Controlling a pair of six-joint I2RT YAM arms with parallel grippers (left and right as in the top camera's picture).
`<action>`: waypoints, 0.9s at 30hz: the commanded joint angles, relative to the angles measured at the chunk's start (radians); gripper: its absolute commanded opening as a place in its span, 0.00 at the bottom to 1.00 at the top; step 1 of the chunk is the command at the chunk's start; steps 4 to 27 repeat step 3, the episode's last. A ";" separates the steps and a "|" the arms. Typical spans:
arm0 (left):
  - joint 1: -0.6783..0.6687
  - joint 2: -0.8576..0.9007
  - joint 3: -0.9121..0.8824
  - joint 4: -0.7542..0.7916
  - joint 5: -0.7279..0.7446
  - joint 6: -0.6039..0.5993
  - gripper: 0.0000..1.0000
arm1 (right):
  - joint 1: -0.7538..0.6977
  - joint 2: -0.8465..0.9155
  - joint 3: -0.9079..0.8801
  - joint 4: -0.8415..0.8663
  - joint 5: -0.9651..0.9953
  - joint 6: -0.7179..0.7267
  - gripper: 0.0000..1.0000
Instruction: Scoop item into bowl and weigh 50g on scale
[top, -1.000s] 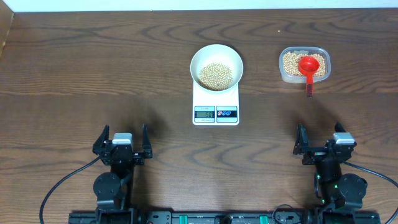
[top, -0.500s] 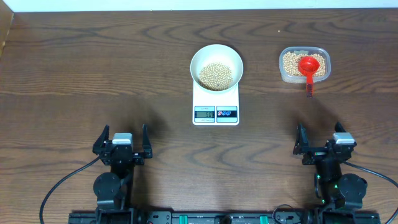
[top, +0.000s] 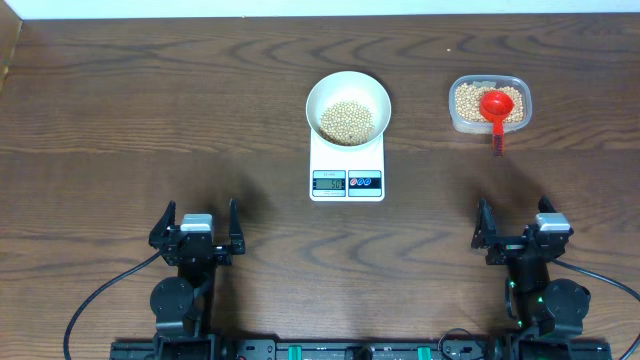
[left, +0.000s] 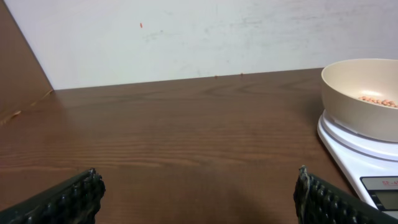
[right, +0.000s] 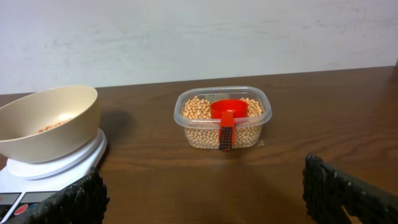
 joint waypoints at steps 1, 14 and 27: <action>0.002 -0.006 -0.023 -0.024 -0.009 0.002 1.00 | 0.006 -0.006 -0.006 0.000 0.007 -0.005 0.99; 0.002 -0.006 -0.023 -0.024 -0.009 0.002 1.00 | 0.006 -0.006 -0.006 0.000 0.007 -0.005 0.99; 0.002 -0.006 -0.023 -0.024 -0.009 0.002 1.00 | 0.006 -0.006 -0.006 0.000 0.007 -0.005 0.99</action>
